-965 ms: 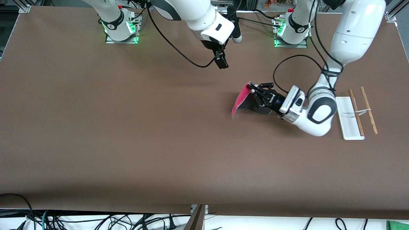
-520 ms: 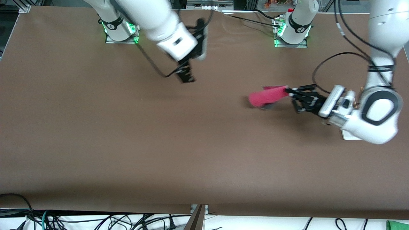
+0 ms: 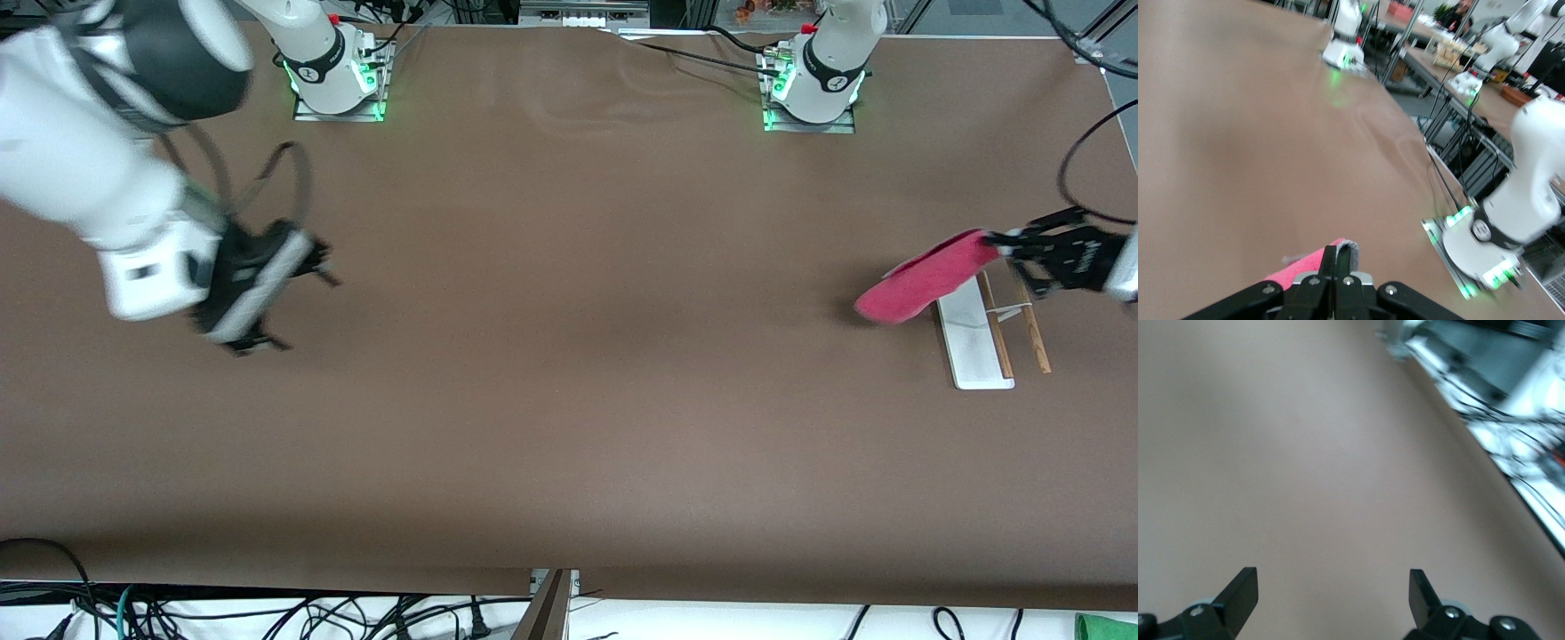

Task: Pass towel and hang on rack
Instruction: 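Carry the towel with the left gripper to the white rack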

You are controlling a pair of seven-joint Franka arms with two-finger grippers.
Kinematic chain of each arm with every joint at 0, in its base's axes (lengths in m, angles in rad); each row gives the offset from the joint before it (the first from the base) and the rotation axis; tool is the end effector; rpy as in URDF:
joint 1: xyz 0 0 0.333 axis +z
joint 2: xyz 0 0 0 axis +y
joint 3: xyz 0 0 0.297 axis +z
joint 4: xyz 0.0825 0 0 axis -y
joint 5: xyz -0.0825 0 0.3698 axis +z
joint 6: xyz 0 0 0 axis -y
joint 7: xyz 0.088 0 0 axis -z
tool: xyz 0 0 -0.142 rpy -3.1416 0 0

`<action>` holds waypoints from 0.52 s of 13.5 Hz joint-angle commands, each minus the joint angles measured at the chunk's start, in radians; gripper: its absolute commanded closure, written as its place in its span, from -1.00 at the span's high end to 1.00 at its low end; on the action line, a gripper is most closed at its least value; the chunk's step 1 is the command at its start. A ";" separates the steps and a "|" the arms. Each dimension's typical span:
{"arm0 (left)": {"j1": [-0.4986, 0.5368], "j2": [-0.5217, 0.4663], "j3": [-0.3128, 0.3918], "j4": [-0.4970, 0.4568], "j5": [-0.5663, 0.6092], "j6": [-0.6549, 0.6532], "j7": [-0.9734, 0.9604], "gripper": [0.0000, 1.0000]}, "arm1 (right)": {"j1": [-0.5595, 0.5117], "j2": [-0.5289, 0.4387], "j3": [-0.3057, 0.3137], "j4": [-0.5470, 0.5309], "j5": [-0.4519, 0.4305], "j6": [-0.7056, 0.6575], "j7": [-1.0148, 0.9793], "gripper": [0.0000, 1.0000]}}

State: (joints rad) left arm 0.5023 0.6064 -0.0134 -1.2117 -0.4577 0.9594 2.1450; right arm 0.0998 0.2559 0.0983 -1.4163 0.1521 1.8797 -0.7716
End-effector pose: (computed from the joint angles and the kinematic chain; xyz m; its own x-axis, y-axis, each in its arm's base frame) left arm 0.5372 0.2042 0.3773 0.0479 -0.6660 0.7445 -0.8779 0.3275 0.3494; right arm 0.6320 0.1367 0.5256 0.5722 0.7753 0.2673 0.8019 -0.5972 0.0156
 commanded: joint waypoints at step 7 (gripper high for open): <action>0.101 0.108 0.113 0.132 0.206 0.332 0.102 -1.00 | -0.068 -0.127 -0.094 -0.027 -0.167 -0.270 0.652 1.00</action>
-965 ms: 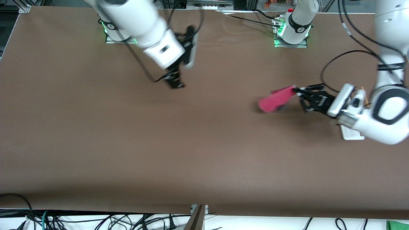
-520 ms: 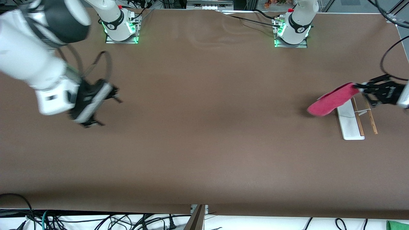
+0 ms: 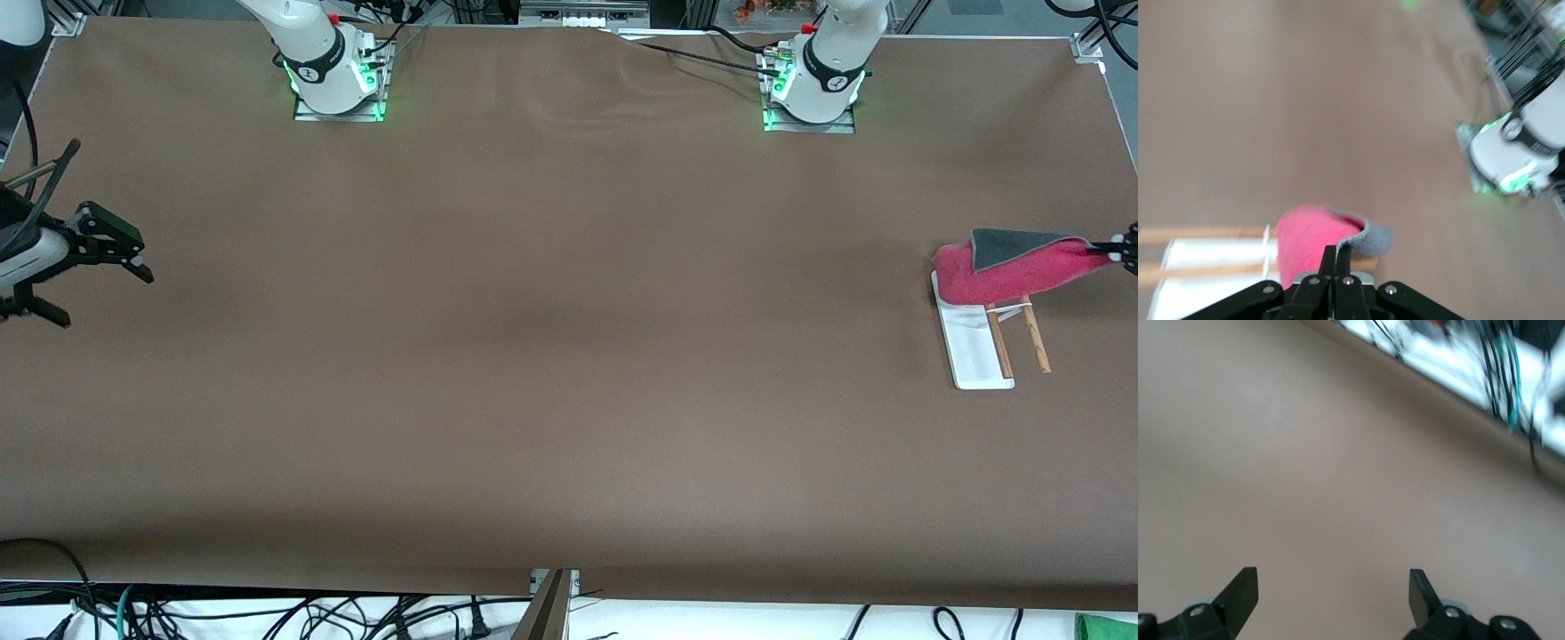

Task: Pass towel and hang on rack
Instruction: 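Carry the towel with the left gripper to the white rack, then drape the towel over the wooden dowels and open the left gripper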

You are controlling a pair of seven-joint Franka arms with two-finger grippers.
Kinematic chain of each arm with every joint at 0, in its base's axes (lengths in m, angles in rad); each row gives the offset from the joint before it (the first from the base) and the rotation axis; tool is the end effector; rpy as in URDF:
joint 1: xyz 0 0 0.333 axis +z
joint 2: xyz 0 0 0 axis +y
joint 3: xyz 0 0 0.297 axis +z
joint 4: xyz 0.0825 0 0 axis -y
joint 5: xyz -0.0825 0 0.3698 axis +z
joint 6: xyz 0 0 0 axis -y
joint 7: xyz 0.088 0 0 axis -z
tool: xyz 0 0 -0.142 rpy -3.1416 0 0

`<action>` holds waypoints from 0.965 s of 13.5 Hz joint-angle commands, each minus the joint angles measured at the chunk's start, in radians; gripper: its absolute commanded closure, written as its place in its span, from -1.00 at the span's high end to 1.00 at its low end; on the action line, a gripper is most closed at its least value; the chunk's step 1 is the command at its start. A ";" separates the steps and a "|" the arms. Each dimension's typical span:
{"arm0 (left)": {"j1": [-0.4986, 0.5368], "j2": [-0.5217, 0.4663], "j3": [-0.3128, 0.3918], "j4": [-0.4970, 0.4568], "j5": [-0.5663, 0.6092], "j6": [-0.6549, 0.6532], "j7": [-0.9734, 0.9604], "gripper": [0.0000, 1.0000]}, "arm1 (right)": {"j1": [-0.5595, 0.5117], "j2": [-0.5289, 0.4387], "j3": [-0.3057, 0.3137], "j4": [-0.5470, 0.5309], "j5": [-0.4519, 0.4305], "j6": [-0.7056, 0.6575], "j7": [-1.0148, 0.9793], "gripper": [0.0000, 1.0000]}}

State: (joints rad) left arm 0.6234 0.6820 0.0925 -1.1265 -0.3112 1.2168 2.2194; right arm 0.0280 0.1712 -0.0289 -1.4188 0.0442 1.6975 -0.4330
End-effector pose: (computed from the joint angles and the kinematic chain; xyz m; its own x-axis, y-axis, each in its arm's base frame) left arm 0.5131 0.3618 0.3437 0.1216 -0.8442 0.5220 -0.9567 0.0405 0.2883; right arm 0.6059 0.0065 0.5554 0.9030 0.4143 0.1138 0.4160 -0.9093 0.0094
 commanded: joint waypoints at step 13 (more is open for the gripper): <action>-0.031 0.125 0.012 0.053 0.069 0.348 -0.125 1.00 | -0.030 -0.116 0.104 -0.054 -0.078 -0.417 0.567 1.00</action>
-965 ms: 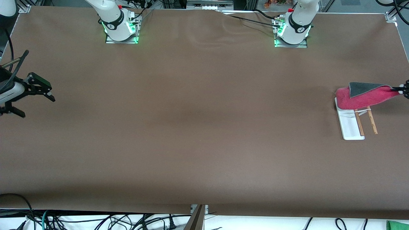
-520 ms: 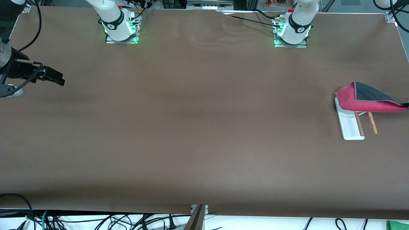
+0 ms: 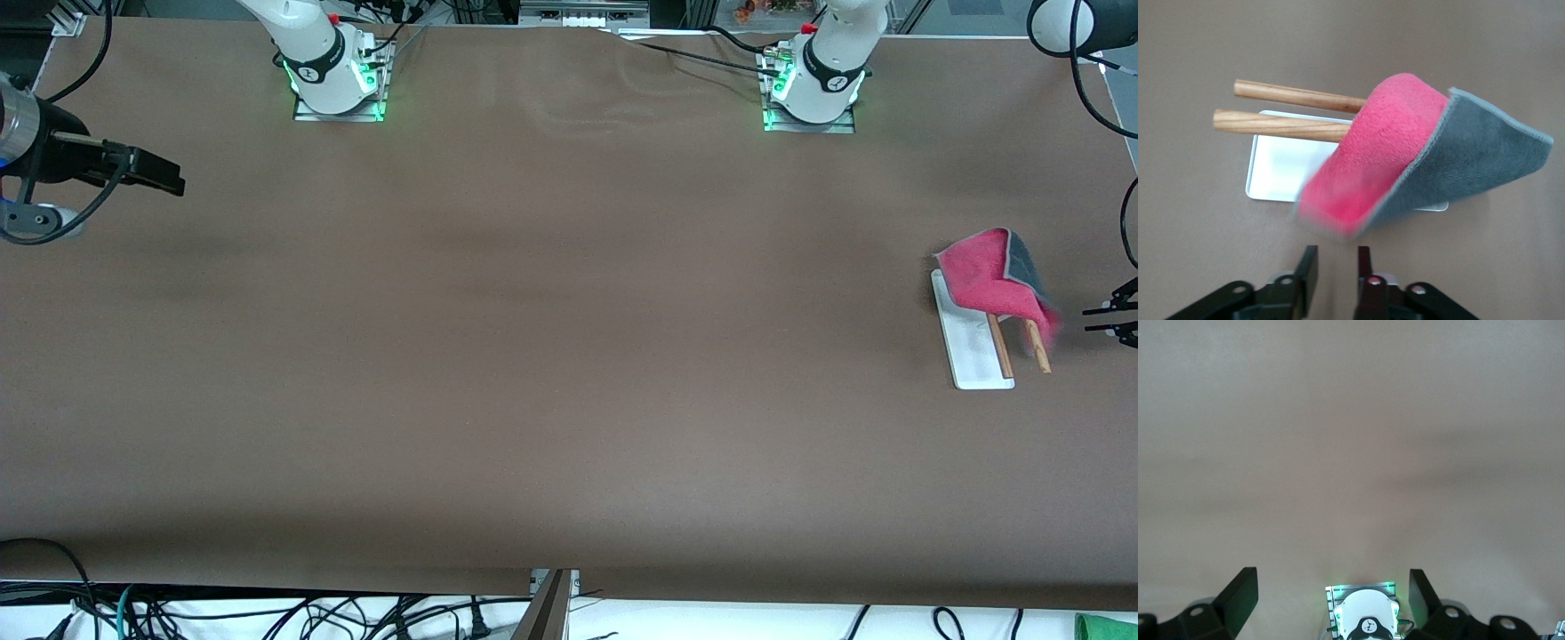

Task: Pass towel and hang on rack
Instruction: 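Drape the towel over the wooden dowels and open the left gripper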

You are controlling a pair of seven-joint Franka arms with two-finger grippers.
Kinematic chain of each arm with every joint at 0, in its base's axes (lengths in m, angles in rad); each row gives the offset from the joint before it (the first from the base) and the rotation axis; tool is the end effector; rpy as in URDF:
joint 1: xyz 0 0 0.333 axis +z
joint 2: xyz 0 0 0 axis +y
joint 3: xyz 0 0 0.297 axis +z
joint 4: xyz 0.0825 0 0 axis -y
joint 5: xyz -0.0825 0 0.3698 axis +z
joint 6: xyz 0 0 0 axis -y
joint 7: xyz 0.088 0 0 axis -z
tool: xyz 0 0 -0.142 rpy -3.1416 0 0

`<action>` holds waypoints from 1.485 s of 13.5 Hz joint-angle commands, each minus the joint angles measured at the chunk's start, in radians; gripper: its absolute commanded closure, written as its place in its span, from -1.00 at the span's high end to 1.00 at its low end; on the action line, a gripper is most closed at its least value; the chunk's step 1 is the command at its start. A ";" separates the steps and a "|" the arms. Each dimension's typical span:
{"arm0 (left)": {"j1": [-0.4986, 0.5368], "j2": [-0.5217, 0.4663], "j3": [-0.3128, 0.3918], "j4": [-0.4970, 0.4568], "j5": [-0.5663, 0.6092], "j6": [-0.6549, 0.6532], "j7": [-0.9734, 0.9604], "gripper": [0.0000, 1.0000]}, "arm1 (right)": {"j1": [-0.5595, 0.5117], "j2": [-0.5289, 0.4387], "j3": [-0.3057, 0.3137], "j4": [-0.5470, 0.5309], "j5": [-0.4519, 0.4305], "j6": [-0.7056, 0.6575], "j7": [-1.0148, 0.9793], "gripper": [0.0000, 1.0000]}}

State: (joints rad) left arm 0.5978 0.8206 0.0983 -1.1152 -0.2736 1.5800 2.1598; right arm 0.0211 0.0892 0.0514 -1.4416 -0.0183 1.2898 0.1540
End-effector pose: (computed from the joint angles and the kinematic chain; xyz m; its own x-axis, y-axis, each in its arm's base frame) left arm 0.5582 0.3957 0.2604 0.1640 -0.9246 0.3439 -0.9771 -0.1043 0.1856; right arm 0.5253 0.0341 0.5599 0.9684 -0.0876 -0.2336 -0.0780 -0.9957 0.0501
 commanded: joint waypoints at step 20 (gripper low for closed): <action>-0.608 -0.496 -0.017 -0.180 0.261 -0.220 -1.839 1.00 | -0.023 0.038 0.012 0.047 -0.006 0.005 -0.040 1.00</action>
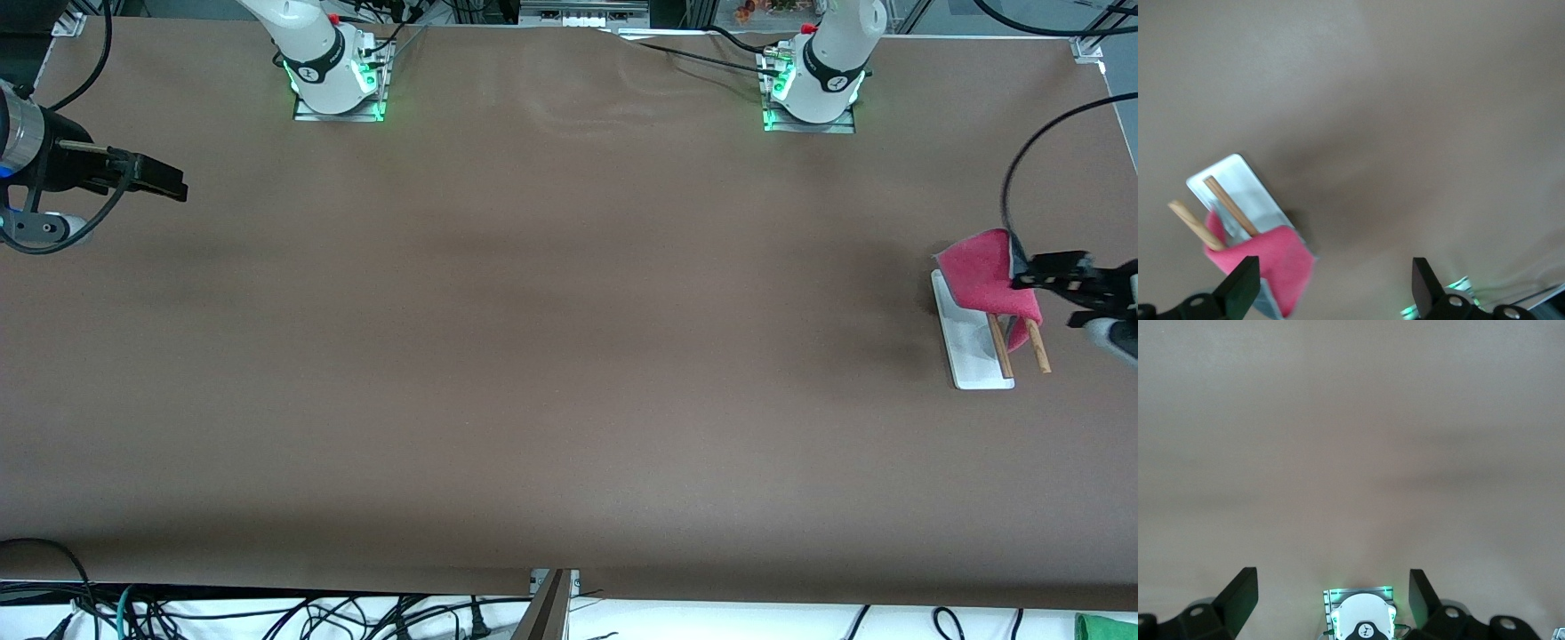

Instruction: Pass towel and hang on rack

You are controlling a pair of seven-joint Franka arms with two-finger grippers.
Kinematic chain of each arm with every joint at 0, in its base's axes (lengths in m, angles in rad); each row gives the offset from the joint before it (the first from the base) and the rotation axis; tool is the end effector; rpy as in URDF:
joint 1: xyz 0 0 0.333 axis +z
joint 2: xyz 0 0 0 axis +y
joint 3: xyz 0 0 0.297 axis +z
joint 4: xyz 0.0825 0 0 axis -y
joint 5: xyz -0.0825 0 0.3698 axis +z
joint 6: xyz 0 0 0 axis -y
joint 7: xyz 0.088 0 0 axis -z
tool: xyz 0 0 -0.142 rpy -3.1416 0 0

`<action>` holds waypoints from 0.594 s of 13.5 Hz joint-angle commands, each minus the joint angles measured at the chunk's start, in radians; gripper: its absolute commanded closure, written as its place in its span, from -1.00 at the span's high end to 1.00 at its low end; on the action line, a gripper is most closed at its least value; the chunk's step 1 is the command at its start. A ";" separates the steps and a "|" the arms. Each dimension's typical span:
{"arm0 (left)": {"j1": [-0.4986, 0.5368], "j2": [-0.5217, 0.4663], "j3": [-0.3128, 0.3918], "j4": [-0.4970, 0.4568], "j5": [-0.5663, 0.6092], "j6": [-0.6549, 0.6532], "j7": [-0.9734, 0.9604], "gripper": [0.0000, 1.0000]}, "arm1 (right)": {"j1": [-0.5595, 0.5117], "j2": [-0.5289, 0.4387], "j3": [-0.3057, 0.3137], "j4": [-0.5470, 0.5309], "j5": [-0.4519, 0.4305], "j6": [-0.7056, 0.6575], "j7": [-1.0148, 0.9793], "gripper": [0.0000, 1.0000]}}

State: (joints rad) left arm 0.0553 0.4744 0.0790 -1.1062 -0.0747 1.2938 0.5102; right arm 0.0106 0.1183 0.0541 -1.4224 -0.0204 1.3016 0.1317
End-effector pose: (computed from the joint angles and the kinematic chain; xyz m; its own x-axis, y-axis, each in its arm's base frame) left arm 0.6210 0.0610 0.4780 0.8933 -0.3881 -0.2267 -0.3557 -0.9188 0.1712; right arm 0.5351 0.0298 0.5531 0.9698 -0.0730 -0.2327 -0.0643 -0.9969 0.0450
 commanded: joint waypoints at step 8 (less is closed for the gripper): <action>-0.055 -0.515 -0.174 -0.648 0.052 0.364 -0.565 1.00 | -0.014 0.009 -0.008 0.028 -0.004 -0.008 -0.049 1.00</action>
State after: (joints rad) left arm -0.0149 0.0992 -0.0998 -1.5821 0.0134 1.5459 -0.0382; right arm 0.0023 0.1198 0.0433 -1.4210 -0.0204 1.3019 0.1000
